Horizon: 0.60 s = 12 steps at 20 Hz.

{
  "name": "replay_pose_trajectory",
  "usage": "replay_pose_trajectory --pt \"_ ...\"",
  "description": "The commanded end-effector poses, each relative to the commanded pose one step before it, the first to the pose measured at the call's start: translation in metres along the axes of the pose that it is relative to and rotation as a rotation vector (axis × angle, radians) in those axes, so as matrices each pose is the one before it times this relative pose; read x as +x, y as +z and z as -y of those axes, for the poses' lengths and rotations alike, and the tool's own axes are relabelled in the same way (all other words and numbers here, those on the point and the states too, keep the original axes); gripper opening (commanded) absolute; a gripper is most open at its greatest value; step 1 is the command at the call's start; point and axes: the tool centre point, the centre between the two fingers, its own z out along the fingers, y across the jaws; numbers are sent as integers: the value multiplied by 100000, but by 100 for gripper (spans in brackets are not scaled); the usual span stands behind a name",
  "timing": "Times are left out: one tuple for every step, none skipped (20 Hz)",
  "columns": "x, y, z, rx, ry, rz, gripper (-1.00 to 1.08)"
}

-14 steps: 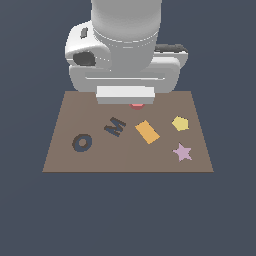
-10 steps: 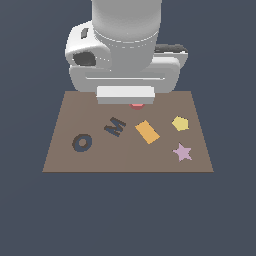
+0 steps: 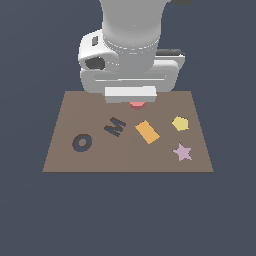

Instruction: Insert a designated object into the corresponding slot on a board.

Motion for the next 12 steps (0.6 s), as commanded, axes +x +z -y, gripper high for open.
replay_pose_trajectory --pt "-893 1049 479 283 -917 -276 100" --pt "-409 487 221 134 -424 -163 100" --pt "-436 523 236 143 -452 -174 100" --pt "-464 556 254 155 -487 -187 100" --pt "-473 570 256 157 -490 -188 100" --pt "-451 545 245 151 -470 -181 100" --pt "-428 521 235 145 -452 -174 100" --pt "-403 499 224 138 -430 -165 100" --pt "-377 475 212 131 -407 -156 100" --pt "-349 448 198 123 -381 -146 100" --pt "-321 416 183 114 -352 -135 100" --pt "-293 380 170 106 -327 -125 100"
